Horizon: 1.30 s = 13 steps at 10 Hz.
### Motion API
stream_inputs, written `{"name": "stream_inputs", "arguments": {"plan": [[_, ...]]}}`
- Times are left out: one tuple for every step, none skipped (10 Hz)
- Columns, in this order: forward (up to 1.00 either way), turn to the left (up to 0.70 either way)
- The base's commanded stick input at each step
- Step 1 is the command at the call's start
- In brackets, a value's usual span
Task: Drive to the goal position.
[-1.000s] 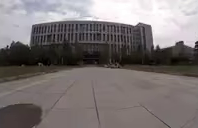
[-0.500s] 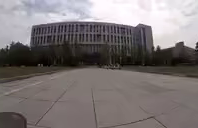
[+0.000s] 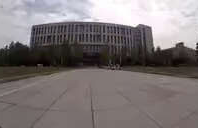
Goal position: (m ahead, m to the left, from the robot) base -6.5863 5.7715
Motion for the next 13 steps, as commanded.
{"name": "stream_inputs", "arguments": {"plan": [[0.70,0.00],[0.70,0.00],[0.70,0.00],[0.70,0.01],[0.70,0.04],[0.70,0.10],[0.70,0.16],[0.70,0.03],[0.70,0.00],[0.70,0.00],[0.70,0.00],[0.70,0.00],[0.70,0.00]]}}
